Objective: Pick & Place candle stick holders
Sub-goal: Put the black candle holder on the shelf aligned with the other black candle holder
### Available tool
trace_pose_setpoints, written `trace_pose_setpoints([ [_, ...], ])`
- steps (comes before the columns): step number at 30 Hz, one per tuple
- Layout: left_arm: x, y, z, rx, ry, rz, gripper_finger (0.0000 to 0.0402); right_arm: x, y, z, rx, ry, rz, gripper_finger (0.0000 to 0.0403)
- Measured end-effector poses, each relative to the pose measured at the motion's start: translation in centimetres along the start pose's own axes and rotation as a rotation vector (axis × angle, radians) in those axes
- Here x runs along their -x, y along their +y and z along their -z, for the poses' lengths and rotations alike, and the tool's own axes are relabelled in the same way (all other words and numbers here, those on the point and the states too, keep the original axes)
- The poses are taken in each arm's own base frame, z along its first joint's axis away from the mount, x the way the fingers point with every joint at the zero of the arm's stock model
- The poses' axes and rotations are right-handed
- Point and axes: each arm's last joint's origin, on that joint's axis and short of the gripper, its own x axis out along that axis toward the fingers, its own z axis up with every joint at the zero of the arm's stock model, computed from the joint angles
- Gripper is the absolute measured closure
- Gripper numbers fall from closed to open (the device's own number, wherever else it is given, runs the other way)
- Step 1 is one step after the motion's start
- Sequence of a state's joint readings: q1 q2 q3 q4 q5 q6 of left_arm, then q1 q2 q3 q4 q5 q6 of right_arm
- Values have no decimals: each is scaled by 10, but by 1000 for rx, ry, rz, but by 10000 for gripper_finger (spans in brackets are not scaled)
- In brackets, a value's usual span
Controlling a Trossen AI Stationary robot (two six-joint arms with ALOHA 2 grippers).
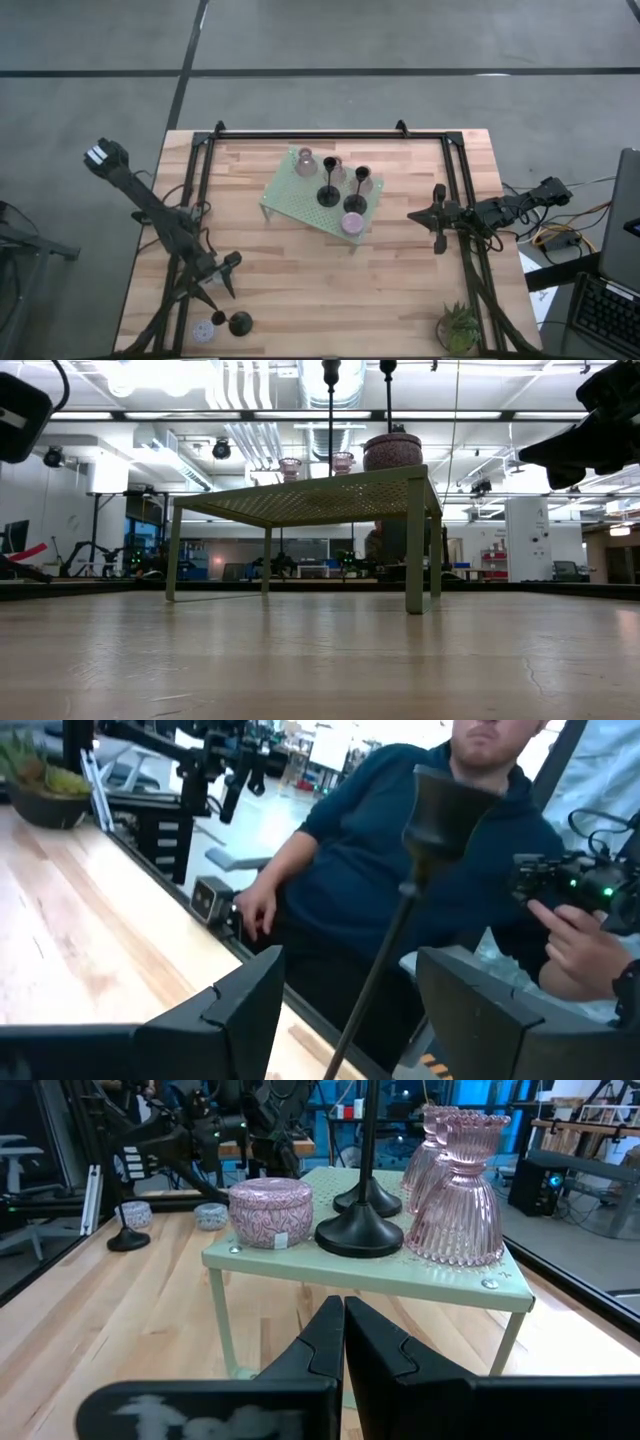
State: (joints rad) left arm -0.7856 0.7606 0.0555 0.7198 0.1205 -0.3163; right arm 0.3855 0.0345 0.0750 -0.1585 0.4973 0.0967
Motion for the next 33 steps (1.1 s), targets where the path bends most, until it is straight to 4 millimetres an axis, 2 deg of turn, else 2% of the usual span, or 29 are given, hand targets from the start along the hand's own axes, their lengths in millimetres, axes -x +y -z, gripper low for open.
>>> trace_pose_setpoints([
  [7,-10,-5,1,-1,5,24,170,0,0,0,0,1,0,394],
  [21,-52,-11,1,1,111,-39,174,0,0,0,1,1,0,394],
  [26,-61,-11,1,1,117,-41,205,0,0,0,1,1,0,394],
  [33,-65,-12,-4,-7,88,-51,292,0,0,0,1,1,0,394],
])
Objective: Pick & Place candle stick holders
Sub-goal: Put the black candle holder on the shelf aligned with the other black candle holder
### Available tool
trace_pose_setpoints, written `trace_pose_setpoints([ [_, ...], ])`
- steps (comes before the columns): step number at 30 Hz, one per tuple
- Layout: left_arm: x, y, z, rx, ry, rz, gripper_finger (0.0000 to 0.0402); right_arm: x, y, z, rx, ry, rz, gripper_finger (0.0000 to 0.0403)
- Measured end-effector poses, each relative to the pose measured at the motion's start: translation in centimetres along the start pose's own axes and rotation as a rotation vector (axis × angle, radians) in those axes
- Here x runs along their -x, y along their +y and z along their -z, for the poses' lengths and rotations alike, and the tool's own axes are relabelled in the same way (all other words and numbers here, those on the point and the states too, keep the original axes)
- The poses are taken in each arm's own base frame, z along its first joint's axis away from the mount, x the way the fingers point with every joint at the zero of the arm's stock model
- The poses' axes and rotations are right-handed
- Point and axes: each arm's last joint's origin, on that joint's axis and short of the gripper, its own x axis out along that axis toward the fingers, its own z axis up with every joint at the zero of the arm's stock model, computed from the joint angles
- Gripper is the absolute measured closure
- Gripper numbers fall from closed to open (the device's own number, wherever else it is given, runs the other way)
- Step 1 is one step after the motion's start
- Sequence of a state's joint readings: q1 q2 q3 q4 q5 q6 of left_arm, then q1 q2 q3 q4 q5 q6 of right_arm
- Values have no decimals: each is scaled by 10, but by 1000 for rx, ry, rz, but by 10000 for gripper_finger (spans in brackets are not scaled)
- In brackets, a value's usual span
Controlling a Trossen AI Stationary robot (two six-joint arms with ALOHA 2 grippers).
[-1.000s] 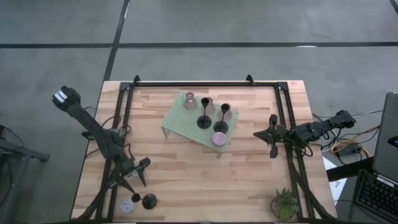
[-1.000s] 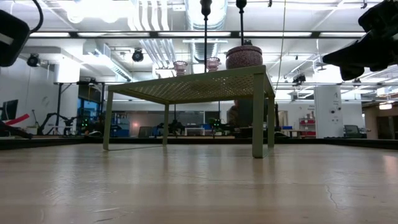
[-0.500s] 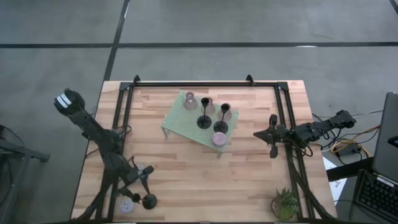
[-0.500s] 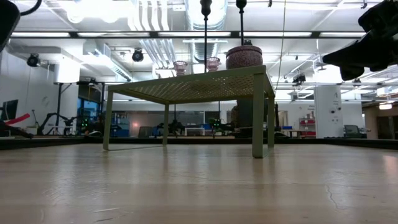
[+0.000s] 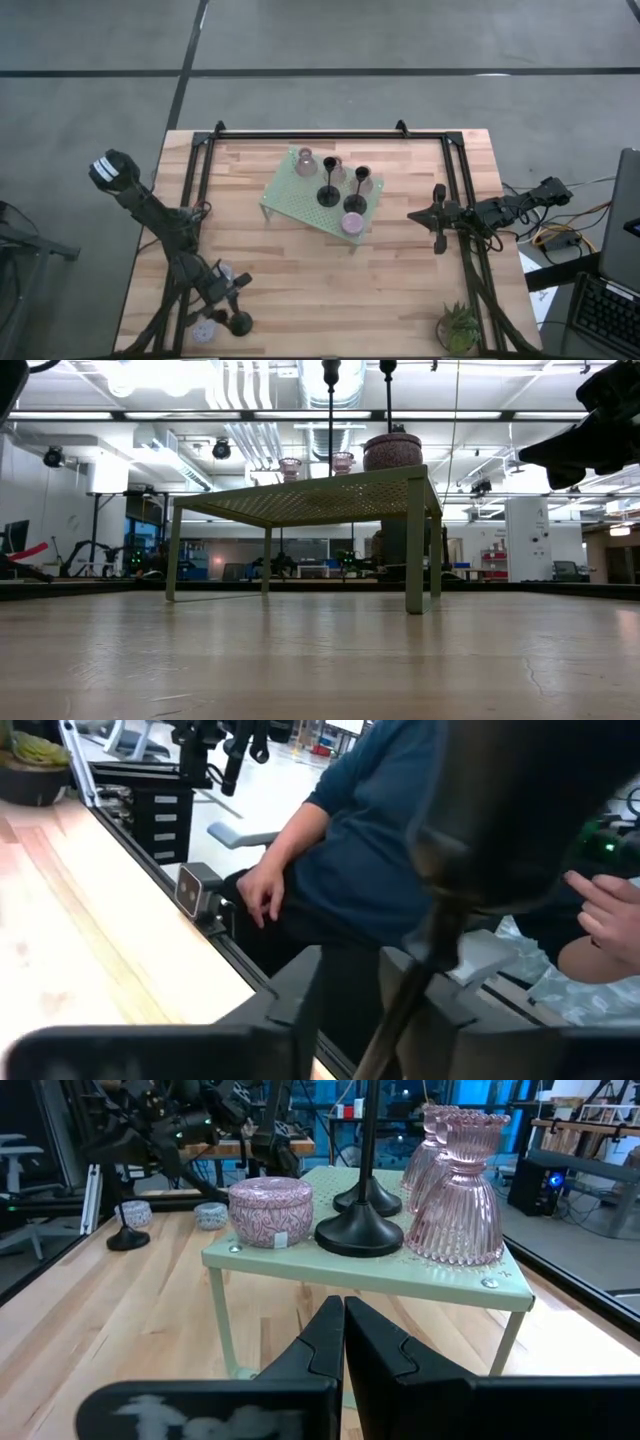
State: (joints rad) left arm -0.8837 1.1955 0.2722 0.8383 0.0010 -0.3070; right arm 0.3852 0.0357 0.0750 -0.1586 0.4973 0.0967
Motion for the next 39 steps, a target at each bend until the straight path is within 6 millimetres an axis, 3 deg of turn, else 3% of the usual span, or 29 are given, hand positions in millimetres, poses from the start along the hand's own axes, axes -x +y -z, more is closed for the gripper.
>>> trace_pose_setpoints([
  [7,0,1,-2,-13,-23,-52,391,0,0,0,0,0,0,394],
  [13,3,6,-8,-52,-88,-211,388,0,0,0,0,0,0,394],
  [22,12,16,-23,-185,-222,-599,383,0,0,0,0,0,0,394],
  [33,21,38,-81,-229,-431,-863,392,0,0,0,0,0,0,394],
  [39,27,54,-107,-228,-451,-975,395,0,0,0,0,0,0,394],
])
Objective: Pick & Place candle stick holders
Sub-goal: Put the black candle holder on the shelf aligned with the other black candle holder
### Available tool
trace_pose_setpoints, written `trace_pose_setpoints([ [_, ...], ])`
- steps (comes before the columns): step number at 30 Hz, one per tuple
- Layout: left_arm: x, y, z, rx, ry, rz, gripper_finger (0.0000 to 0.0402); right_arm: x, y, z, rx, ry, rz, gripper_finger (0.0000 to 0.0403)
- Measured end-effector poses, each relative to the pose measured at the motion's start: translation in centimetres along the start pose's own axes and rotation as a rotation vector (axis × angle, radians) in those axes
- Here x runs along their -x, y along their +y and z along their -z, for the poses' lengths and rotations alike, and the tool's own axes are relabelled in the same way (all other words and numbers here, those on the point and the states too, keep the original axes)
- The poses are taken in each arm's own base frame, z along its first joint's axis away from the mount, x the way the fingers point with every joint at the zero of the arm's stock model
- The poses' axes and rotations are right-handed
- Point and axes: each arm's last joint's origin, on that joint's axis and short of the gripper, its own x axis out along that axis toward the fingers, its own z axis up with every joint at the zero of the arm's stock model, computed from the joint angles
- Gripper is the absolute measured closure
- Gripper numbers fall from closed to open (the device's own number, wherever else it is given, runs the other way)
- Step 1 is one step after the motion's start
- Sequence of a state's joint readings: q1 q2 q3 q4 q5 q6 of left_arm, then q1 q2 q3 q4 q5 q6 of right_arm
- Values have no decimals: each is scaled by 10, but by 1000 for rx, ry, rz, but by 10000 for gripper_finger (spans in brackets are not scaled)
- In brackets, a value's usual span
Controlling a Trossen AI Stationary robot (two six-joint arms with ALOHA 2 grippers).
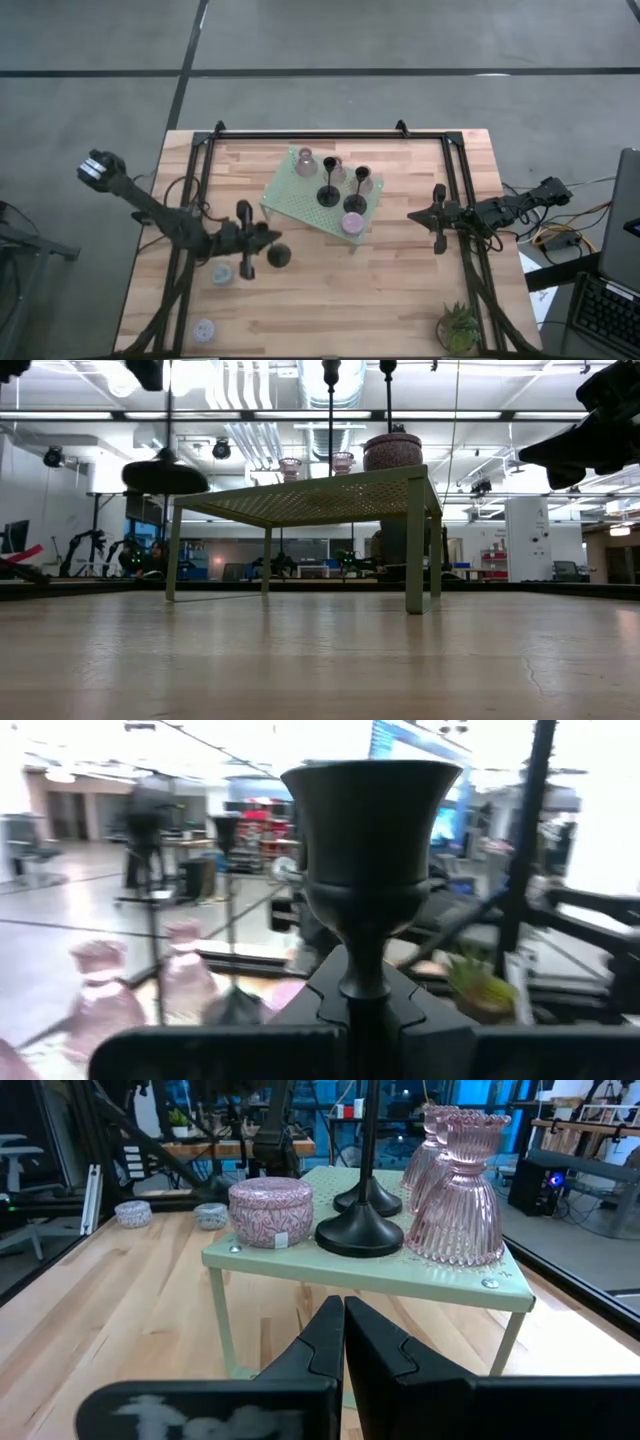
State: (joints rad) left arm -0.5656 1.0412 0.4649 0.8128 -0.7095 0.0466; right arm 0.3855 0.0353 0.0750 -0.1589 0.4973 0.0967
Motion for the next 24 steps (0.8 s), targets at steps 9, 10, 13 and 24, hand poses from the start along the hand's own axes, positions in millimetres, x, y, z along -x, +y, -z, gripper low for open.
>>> trace_pose_setpoints([
  [9,-33,21,-33,-65,-5,-160,394,0,0,0,0,0,0,394],
  [10,-36,24,-36,-81,1,-178,395,0,0,0,0,0,0,394],
  [13,-44,33,-46,-112,-2,-232,393,0,0,0,0,0,0,394],
  [24,-59,75,-55,-159,-31,-417,391,0,0,0,0,0,0,394],
])
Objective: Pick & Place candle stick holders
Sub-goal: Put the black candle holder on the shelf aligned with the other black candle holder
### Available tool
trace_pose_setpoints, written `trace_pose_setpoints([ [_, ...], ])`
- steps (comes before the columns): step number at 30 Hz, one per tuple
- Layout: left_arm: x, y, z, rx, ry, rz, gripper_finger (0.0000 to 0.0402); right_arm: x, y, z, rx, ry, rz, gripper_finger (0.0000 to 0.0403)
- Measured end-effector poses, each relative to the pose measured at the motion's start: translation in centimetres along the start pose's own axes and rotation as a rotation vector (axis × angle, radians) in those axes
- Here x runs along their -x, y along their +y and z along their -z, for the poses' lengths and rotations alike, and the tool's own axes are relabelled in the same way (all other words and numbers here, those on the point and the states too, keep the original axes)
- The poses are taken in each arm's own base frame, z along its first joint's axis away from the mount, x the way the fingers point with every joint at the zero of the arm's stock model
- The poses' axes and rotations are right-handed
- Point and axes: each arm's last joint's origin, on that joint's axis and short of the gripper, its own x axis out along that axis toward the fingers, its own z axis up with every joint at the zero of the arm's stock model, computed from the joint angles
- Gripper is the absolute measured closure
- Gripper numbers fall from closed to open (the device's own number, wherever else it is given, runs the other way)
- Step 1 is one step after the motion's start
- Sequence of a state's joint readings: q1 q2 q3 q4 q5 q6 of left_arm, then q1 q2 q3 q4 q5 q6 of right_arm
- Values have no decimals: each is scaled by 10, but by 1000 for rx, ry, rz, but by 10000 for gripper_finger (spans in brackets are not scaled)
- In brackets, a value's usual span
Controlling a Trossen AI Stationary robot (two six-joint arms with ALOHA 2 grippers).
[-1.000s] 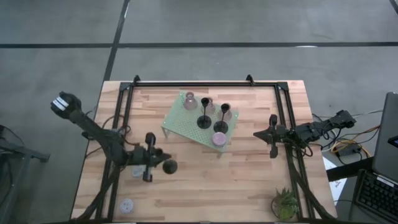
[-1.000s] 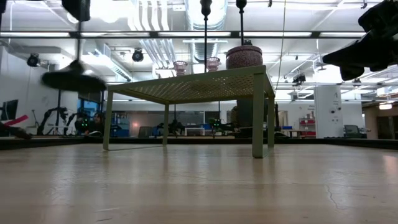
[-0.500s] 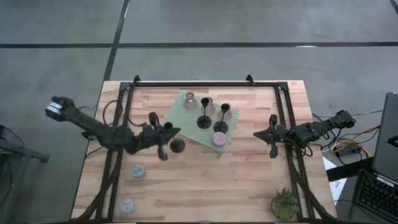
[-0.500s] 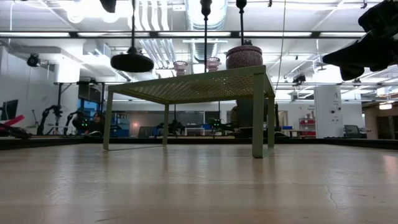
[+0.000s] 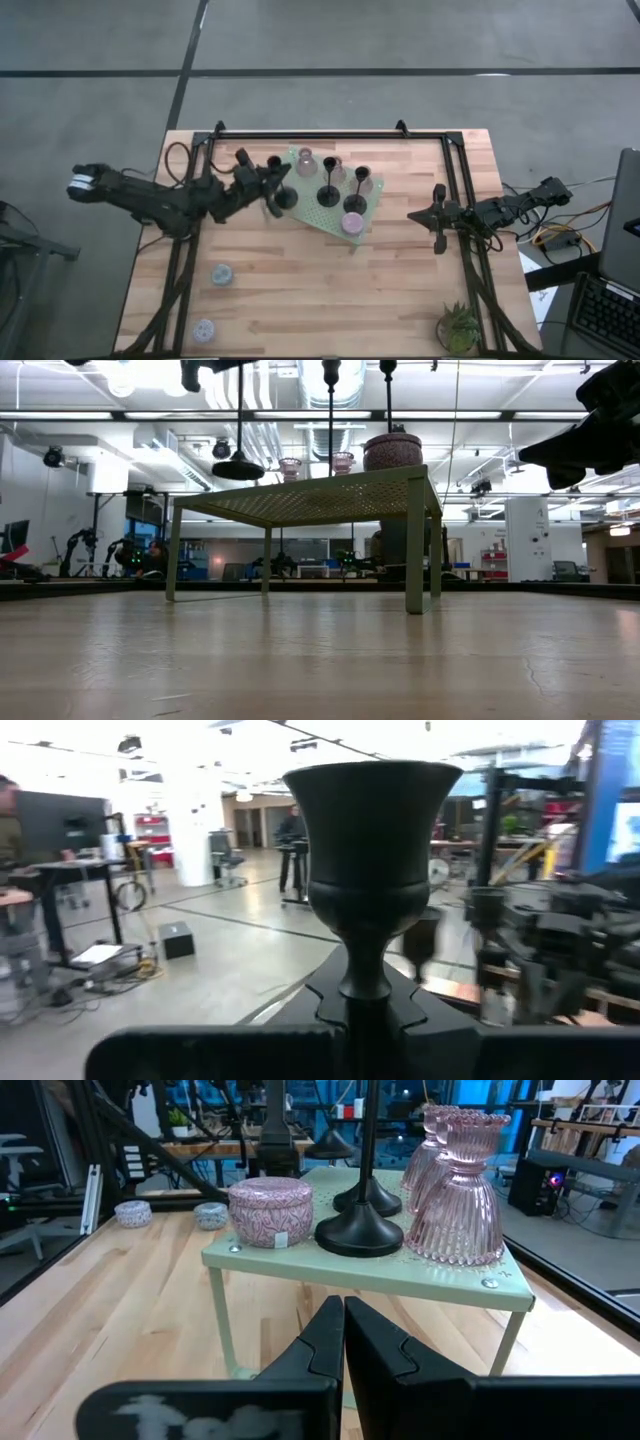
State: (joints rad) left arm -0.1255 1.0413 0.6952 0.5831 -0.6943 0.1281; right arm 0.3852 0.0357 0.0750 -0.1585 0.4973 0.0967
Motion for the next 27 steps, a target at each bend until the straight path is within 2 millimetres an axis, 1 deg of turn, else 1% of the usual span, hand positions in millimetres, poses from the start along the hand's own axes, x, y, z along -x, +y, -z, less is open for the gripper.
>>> trace_pose_setpoints([
  [3,-8,10,1,18,-6,-17,386,0,0,0,0,0,0,394],
  [6,-14,18,2,50,-15,-2,394,0,0,0,0,0,0,394],
  [11,-24,27,8,84,-4,3,389,0,0,0,0,0,0,394],
  [14,-29,29,13,73,12,-4,387,0,0,0,0,0,0,394],
  [17,-33,30,18,63,18,-14,394,0,0,0,0,0,0,394],
  [21,-39,28,22,65,12,10,391,0,0,0,0,0,0,394],
  [24,-44,27,24,59,17,14,385,0,0,0,0,0,0,394],
  [27,-50,25,24,52,19,6,393,0,0,0,0,0,-1,394],
])
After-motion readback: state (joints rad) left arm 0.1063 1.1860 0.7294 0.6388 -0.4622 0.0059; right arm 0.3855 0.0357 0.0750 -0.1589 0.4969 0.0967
